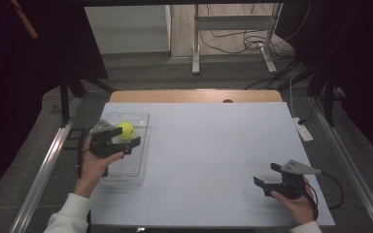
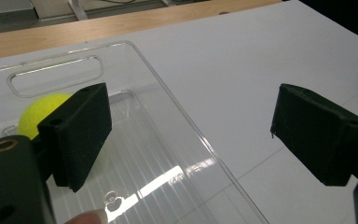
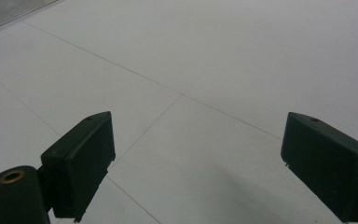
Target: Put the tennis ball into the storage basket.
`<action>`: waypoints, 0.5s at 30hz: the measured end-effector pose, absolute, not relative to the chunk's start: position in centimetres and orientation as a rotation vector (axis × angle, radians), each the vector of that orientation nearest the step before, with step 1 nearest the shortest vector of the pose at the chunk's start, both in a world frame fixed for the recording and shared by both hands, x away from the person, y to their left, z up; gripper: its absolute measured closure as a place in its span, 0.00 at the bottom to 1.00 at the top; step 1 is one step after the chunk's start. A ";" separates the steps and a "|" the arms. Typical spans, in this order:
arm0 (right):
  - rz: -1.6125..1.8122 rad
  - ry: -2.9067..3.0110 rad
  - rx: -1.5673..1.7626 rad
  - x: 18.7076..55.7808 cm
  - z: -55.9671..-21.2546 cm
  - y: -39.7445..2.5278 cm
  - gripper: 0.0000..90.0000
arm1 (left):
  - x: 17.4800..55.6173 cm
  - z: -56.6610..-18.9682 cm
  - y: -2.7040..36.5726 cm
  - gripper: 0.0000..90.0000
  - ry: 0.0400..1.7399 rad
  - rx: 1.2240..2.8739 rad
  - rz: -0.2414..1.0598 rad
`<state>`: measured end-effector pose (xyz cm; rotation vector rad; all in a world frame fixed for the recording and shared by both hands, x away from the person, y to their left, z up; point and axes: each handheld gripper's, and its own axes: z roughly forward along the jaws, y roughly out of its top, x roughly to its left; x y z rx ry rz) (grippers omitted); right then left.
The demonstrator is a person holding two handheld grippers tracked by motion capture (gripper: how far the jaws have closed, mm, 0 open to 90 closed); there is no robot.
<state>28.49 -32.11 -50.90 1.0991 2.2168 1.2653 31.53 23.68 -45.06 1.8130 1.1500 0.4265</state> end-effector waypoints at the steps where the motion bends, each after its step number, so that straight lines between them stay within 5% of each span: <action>1: 1.266 2.216 1.098 28.5 -50.9 -32.1 0.11 | 31.3 -45.1 23.6 0.14 1.146 1.814 0.426; 15: 1.267 2.214 1.099 28.4 -50.9 -32.2 0.11 | 28.7 -46.8 23.1 0.14 1.122 1.827 0.408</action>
